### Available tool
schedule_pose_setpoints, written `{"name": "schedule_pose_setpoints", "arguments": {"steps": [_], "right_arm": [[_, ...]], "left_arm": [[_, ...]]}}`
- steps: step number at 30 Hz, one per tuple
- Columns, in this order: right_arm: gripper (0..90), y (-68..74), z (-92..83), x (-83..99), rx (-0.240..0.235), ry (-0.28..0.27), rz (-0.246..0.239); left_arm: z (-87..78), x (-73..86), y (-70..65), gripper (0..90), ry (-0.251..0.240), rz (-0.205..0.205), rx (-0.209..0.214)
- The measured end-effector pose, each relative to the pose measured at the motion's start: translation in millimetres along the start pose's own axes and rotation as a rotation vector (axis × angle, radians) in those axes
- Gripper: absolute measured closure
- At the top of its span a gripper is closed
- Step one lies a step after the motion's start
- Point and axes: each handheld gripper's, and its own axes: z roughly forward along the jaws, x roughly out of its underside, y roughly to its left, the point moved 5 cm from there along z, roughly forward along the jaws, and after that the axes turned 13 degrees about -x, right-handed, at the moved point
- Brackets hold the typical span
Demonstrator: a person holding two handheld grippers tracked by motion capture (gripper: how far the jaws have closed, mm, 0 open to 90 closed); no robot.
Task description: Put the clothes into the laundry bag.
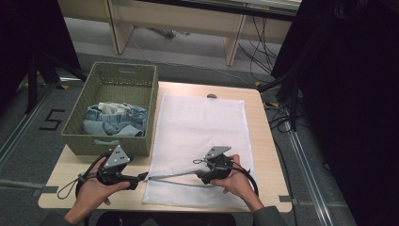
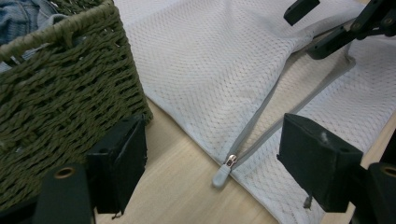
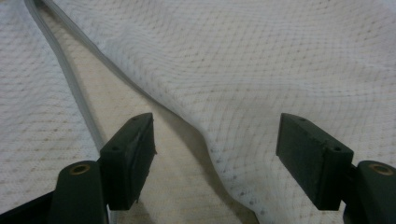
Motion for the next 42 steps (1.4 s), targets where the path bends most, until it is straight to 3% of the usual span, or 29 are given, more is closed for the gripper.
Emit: {"name": "schedule_pose_setpoints", "arguments": {"steps": [3, 5, 9, 12, 13, 14, 15, 17, 18, 19, 21, 22, 25, 27, 28, 30, 31, 33, 34, 35, 36, 37, 38, 39, 40, 41, 42], "right_arm": [[31.5, -1.8, 4.1, 0.7, 0.003, 0.046, -0.007], [35.0, -3.9, 7.4, 0.8, 0.013, 0.048, -0.013], [42.8, -11.3, 7.7, 0.2, 0.028, 0.077, -0.043], [48.5, -13.6, 11.4, 0.1, 0.028, 0.069, -0.017], [50.6, -16.5, 12.5, -1.0, 0.02, 0.077, -0.063], [51.3, -15.7, 13.2, -0.5, 0.018, 0.076, -0.044], [51.6, -14.5, 14.1, -0.2, 0.012, 0.078, -0.023], [54.5, -14.0, 14.9, -0.6, 0.007, 0.086, -0.02], [56.0, -14.6, 15.1, -0.9, 0.008, 0.086, -0.031], [58.9, -16.9, 15.2, -1.5, 0.01, 0.084, -0.052], [62.6, -16.8, 14.4, -1.9, 0.0, 0.091, -0.047], [63.7, -17.6, 14.6, -2.0, -0.001, 0.088, -0.056], [69.1, -17.6, 15.0, -2.4, -0.002, 0.082, -0.021], [73.4, -18.4, 15.0, -2.9, 0.008, 0.085, -0.028], [75.2, -18.3, 15.0, -3.0, 0.012, 0.09, -0.025], [79.5, -24.0, 17.0, -4.2, 0.032, 0.076, -0.096], [82.4, -21.2, 15.5, -4.5, 0.027, 0.09, -0.067], [85.1, -21.1, 16.6, -4.8, 0.036, 0.079, -0.063], [87.6, -19.9, 15.6, -4.3, 0.033, 0.098, -0.066], [89.0, -23.3, 15.4, -6.2, 0.062, 0.079, -0.089], [89.5, -26.0, 13.0, -8.0, 0.087, 0.081, -0.121], [89.6, -24.1, 12.8, -8.5, 0.084, 0.078, -0.112], [89.6, -29.0, 12.0, -11.8, 0.093, 0.07, -0.179], [89.6, -24.0, 9.8, -10.9, 0.091, 0.068, -0.11], [89.6, -25.2, 8.4, -11.6, 0.105, 0.063, -0.123], [89.6, -22.3, 6.2, -13.0, 0.097, 0.053, -0.087], [89.6, -22.3, 6.2, -13.0, 0.097, 0.053, -0.087]], "left_arm": [[-0.4, 0.0, 2.8, 22.9, -0.002, -0.002, -0.013], [0.1, 0.5, 3.0, 22.9, 0.0, -0.018, -0.011], [-0.8, 0.4, 4.4, 22.6, 0.006, 0.006, -0.016], [-0.9, 0.6, 3.7, 22.6, 0.012, -0.003, -0.017], [-0.8, 0.2, 4.2, 22.6, 0.008, 0.004, -0.016], [-0.3, -0.3, 3.2, 22.5, 0.003, -0.014, -0.017], [-0.6, 0.0, 4.8, 22.5, 0.007, 0.003, -0.014], [-0.7, 0.1, 4.9, 22.3, 0.006, -0.009, -0.019], [-0.2, -0.6, 4.1, 22.4, -0.004, -0.029, -0.02], [-0.3, -0.7, 5.1, 22.4, -0.003, -0.025, -0.02], [0.0, -0.7, 6.3, 22.4, -0.007, -0.03, -0.023], [-0.4, -0.3, 8.6, 22.4, 0.002, -0.01, -0.018], [2.6, 0.3, 10.0, 22.4, -0.009, -0.071, -0.001], [3.3, 1.3, 14.4, 22.4, -0.001, -0.047, -0.019], [4.4, 0.8, 13.9, 22.5, -0.011, -0.079, -0.024], [4.7, 1.6, 18.7, 22.6, -0.01, -0.07, -0.03], [3.8, 2.4, 20.2, 22.8, 0.005, -0.079, -0.041], [3.6, 2.8, 22.6, 22.9, 0.008, -0.07, -0.04], [3.4, 3.2, 25.1, 22.9, 0.005, -0.063, -0.034], [3.4, 3.1, 26.6, 22.9, 0.001, -0.071, -0.044], [3.7, 2.5, 26.6, 23.1, -0.003, -0.099, -0.052], [2.2, 3.2, 29.6, 23.1, 0.013, -0.07, -0.053], [3.4, 1.5, 28.3, 23.1, -0.009, -0.105, -0.055], [2.4, 1.3, 31.2, 23.1, -0.007, -0.082, -0.056], [2.4, 1.3, 31.2, 23.1, -0.007, -0.082, -0.056], [1.8, -1.9, 32.3, 23.1, -0.022, -0.108, -0.072], [1.8, -1.9, 32.3, 23.1, -0.022, -0.108, -0.072]]}}
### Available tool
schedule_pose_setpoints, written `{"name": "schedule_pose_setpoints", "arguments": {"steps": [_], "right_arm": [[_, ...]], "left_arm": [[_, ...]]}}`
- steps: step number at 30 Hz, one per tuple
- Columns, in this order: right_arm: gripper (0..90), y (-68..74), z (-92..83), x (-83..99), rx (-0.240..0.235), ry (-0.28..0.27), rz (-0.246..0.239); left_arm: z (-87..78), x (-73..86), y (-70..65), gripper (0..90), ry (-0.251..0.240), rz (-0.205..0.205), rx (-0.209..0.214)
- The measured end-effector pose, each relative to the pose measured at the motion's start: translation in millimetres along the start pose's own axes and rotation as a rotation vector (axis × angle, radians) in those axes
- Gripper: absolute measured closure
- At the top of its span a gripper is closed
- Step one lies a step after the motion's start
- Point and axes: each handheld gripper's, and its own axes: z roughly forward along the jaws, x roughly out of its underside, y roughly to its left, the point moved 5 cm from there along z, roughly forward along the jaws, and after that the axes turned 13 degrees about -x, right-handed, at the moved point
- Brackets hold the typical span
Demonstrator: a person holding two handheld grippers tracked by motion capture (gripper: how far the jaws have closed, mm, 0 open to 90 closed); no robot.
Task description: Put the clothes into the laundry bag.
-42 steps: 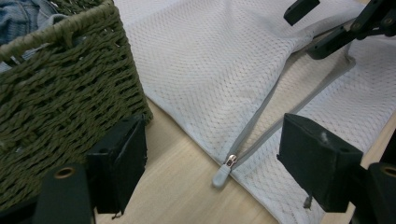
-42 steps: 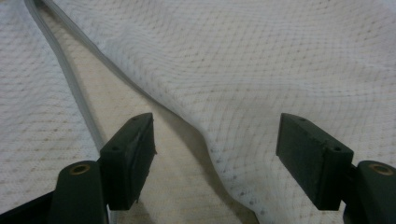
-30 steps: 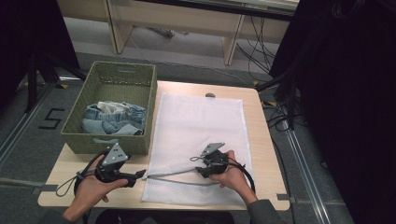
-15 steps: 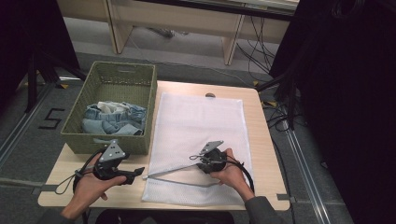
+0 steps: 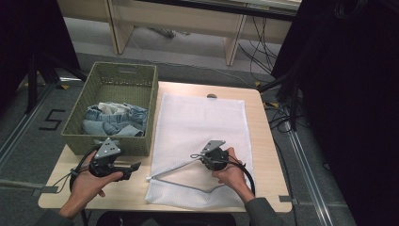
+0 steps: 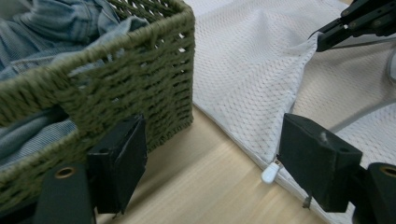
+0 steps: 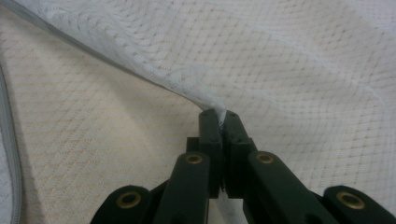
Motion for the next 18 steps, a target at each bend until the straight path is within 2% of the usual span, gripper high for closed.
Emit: {"name": "schedule_pose_setpoints", "arguments": {"steps": [2, 3, 7, 8, 9, 10, 11, 13, 14, 15, 16, 17, 18], "right_arm": [[89.7, 0.2, -3.6, -3.4, 0.005, -0.032, 0.01], [89.6, 2.1, -4.0, -5.2, -0.009, -0.055, 0.028], [89.6, 1.2, -11.4, -10.6, -0.005, -0.094, 0.007], [89.6, 1.9, -13.4, -12.4, -0.001, -0.108, 0.015], [89.6, 0.5, -15.6, -14.2, 0.007, -0.122, -0.002], [89.7, 1.7, -18.5, -14.9, 0.003, -0.125, 0.007], [89.6, 1.8, -22.6, -16.2, -0.002, -0.126, 0.006], [89.6, 1.8, -25.6, -19.0, 0.007, -0.141, 0.002], [89.6, 2.3, -28.1, -20.3, 0.009, -0.138, 0.0], [89.6, 2.1, -29.2, -22.0, 0.02, -0.149, -0.009], [89.6, 3.9, -31.3, -22.9, 0.018, -0.152, 0.0], [89.6, 4.6, -32.5, -23.3, 0.015, -0.157, -0.001], [89.6, 4.8, -33.5, -23.8, 0.015, -0.159, 0.0]], "left_arm": [[-1.3, -4.3, 4.0, 23.1, -0.013, -0.001, -0.008], [-2.1, -7.0, 5.8, 23.1, -0.024, -0.017, -0.015], [-4.2, -14.1, 13.8, 23.1, -0.047, -0.022, -0.032], [-4.8, -15.8, 16.8, 23.1, -0.05, -0.019, -0.045], [-5.6, -18.3, 20.4, 23.1, -0.054, -0.015, -0.057], [-5.6, -18.3, 20.4, 23.2, -0.054, -0.015, -0.057], [-7.1, -26.1, 31.1, 23.3, -0.072, -0.004, -0.085], [-6.7, -36.3, 43.5, 22.2, -0.07, -0.016, -0.089], [-5.7, -42.2, 50.7, 21.8, -0.065, -0.01, -0.098], [-4.4, -50.9, 60.2, 22.4, -0.075, -0.009, -0.134], [-4.4, -50.9, 60.2, 22.4, -0.075, -0.009, -0.134], [0.6, -65.9, 73.7, 22.3, -0.068, -0.014, -0.152], [2.9, -70.5, 78.2, 20.8, -0.041, 0.011, -0.143]]}}
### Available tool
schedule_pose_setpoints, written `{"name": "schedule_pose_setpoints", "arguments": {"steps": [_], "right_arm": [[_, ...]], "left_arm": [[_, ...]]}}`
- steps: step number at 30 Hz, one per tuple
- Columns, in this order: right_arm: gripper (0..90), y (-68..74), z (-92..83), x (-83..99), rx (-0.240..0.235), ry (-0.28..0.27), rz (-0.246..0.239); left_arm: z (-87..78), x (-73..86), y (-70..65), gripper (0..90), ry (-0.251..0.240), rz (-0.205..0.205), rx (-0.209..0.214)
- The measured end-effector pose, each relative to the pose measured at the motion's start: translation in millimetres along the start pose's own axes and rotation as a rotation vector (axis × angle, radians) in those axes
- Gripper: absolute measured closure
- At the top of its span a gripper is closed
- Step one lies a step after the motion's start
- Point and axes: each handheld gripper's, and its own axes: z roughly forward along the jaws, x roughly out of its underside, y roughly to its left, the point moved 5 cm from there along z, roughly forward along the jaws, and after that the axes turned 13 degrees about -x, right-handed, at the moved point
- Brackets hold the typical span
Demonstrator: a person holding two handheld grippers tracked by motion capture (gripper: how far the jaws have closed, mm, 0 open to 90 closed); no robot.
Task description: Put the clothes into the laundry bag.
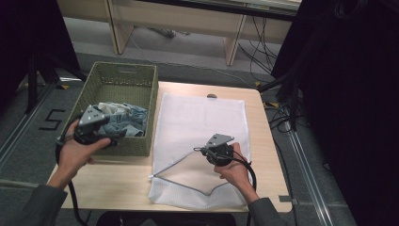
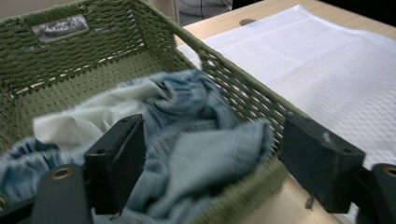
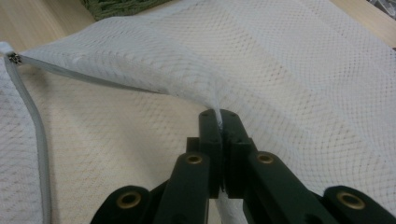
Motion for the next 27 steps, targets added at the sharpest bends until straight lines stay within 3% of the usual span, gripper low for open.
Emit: {"name": "schedule_pose_setpoints", "arguments": {"steps": [2, 3, 5, 8, 9, 12, 14, 20, 22, 23, 24, 27], "right_arm": [[89.6, -0.2, 0.1, -0.2, -0.002, -0.003, -0.002], [89.6, 0.1, 0.6, 0.3, -0.007, 0.0, 0.0], [89.6, -1.3, 1.7, 1.3, -0.01, 0.002, -0.008], [89.6, -1.8, 2.2, 1.6, -0.012, 0.0, -0.01], [89.5, -2.1, 2.7, 1.4, -0.014, -0.002, -0.009], [89.4, -1.8, 2.7, 1.8, -0.016, 0.0, -0.009], [89.3, -2.1, 2.3, 1.6, -0.016, 0.001, -0.01], [89.2, -1.1, 3.3, 2.6, -0.026, 0.006, -0.01], [89.1, -1.8, 2.9, 2.9, -0.026, 0.012, -0.012], [89.2, -1.5, 3.1, 3.1, -0.031, 0.012, -0.009], [89.1, -2.1, 2.5, 3.8, -0.036, 0.025, -0.013], [89.1, -2.1, 2.7, 4.2, -0.036, 0.026, -0.01]], "left_arm": [[10.9, -11.6, 7.8, 17.8, 0.058, 0.072, 0.019], [16.1, -17.9, 12.9, 20.0, 0.067, 0.118, 0.001], [29.2, -30.4, 18.8, 18.5, 0.09, 0.151, -0.01], [43.2, -39.9, 21.7, 16.9, 0.082, 0.157, 0.008], [59.5, -48.9, 23.9, 16.7, 0.094, 0.178, 0.02], [72.8, -53.2, 22.3, 15.6, 0.111, 0.192, 0.032], [93.7, -53.4, 18.6, 15.6, 0.13, 0.265, 0.028], [128.3, -44.2, 17.7, 16.1, 0.157, 0.231, 0.075], [138.3, -39.5, 20.3, 15.3, 0.164, 0.245, 0.087], [142.7, -35.4, 18.8, 15.1, 0.178, 0.234, 0.125], [145.7, -31.2, 18.1, 15.2, 0.206, 0.25, 0.16], [154.5, -19.5, 14.1, 14.4, 0.255, 0.268, 0.17]]}}
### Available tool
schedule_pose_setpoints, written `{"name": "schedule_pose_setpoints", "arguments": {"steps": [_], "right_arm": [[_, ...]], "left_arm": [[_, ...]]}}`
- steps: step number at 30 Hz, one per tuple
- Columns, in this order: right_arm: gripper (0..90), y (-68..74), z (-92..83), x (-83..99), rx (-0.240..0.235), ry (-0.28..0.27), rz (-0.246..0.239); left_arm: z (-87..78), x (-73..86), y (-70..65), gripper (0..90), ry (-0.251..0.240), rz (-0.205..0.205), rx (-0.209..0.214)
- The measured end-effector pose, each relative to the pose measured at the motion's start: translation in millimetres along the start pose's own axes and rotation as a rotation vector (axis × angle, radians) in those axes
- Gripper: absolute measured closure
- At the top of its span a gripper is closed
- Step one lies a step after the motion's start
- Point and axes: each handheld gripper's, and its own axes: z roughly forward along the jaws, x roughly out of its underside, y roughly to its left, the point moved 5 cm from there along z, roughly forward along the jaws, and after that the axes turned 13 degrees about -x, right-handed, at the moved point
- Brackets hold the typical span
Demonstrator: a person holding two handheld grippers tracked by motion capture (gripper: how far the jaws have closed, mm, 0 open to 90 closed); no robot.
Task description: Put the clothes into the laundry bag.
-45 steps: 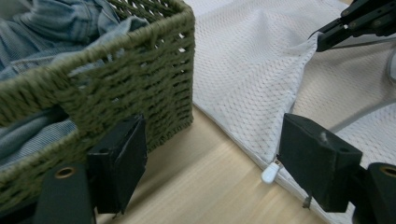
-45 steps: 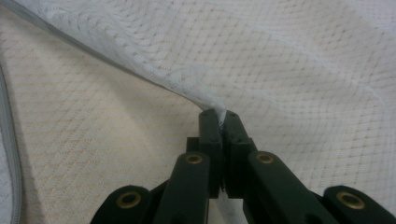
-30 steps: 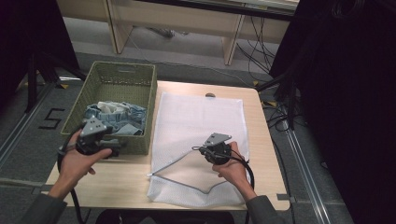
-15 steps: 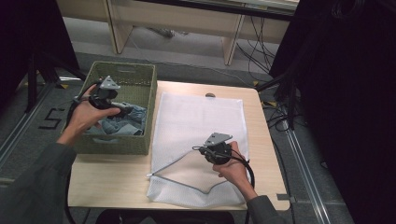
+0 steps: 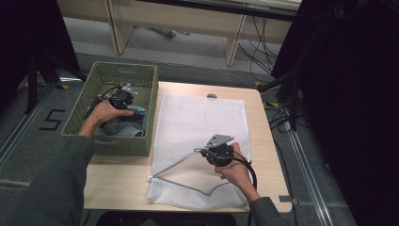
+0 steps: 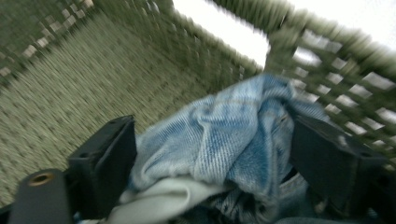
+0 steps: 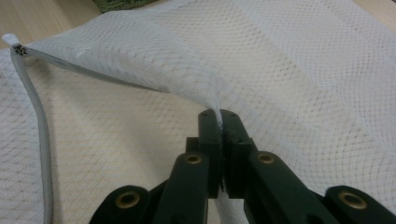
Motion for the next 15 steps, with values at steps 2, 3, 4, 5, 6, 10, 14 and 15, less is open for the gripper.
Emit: {"name": "schedule_pose_setpoints", "arguments": {"steps": [2, 3, 4, 5, 6, 10, 14, 15], "right_arm": [[89.1, -0.1, -0.4, 0.2, 0.001, 0.002, -0.001], [89.1, 0.2, 0.6, 0.3, 0.001, -0.007, 0.0], [89.1, 0.2, 0.9, 0.6, 0.005, -0.008, -0.003], [89.1, 0.2, 0.9, 0.6, 0.005, -0.008, -0.003], [89.1, 1.1, 1.5, 0.2, 0.004, -0.006, -0.007], [89.1, 2.1, 2.0, 0.0, 0.01, -0.008, -0.008], [89.1, 2.0, 0.5, 0.4, 0.004, 0.004, -0.002], [89.1, 1.6, 0.2, 0.9, 0.003, 0.01, -0.009]], "left_arm": [[3.4, 2.5, -1.4, 14.7, 0.005, 0.003, -0.002], [4.1, 3.8, -1.6, 14.7, 0.013, 0.003, -0.003], [4.0, 5.5, -1.7, 14.9, 0.027, 0.012, -0.004], [4.0, 5.5, -1.7, 15.1, 0.027, 0.012, -0.004], [7.0, 9.5, -2.8, 15.8, 0.037, 0.047, -0.024], [16.9, 17.3, -3.3, 19.1, 0.096, 0.09, -0.039], [21.7, 17.2, -5.0, 39.9, 0.138, 0.116, -0.093], [22.9, 16.9, -3.6, 49.3, 0.143, 0.118, -0.12]]}}
